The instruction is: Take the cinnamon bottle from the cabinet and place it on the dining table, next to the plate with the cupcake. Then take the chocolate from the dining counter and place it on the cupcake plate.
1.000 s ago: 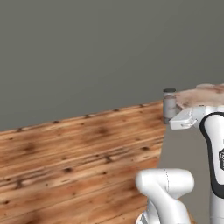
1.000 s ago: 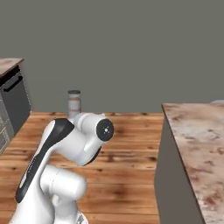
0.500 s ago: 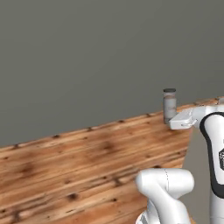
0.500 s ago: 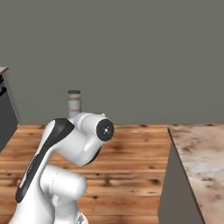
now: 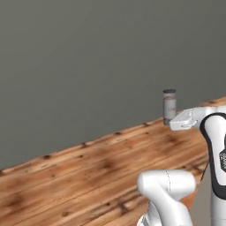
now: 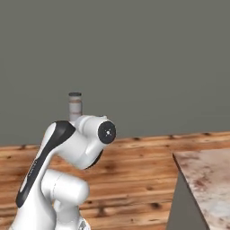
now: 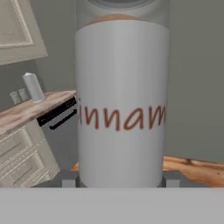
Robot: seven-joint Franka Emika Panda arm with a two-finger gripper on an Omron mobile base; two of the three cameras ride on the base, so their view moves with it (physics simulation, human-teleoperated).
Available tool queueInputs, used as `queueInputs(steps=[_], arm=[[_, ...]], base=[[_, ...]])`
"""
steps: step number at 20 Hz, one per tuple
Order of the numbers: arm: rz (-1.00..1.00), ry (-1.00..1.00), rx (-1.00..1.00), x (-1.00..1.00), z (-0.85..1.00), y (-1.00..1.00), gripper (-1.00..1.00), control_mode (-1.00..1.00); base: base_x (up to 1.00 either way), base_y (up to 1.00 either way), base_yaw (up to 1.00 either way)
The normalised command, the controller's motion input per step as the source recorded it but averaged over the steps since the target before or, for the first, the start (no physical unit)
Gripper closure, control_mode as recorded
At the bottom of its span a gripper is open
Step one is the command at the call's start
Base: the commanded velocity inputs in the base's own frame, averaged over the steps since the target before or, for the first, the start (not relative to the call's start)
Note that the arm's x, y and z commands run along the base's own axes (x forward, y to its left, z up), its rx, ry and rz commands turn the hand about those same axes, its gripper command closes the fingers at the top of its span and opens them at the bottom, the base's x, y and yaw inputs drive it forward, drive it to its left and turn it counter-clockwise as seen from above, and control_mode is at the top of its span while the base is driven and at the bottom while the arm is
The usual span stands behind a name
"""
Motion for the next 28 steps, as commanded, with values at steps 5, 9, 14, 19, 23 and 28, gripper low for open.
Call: queueInputs(steps=[5, 9, 14, 19, 23, 28], arm=[[0.00, 0.00, 0.00, 0.00, 0.00, 0.00, 1.00, 1.00], [0.00, 0.00, 0.00, 0.00, 0.00, 0.00, 1.00, 1.00], [0.00, 0.00, 0.00, 0.00, 0.00, 0.00, 1.00, 1.00], [0.00, 0.00, 0.00, 0.00, 0.00, 0.00, 1.00, 1.00], [0.00, 0.00, 0.00, 0.00, 0.00, 0.00, 1.00, 1.00], [0.00, 0.00, 0.00, 0.00, 0.00, 0.00, 1.00, 1.00]], base=[[0.59, 0.21, -0.45], [0.66, 0.21, -0.40], [0.65, 0.36, -0.44], [0.65, 0.36, -0.47], [0.64, 0.35, -0.48], [0.66, 0.35, -0.46]])
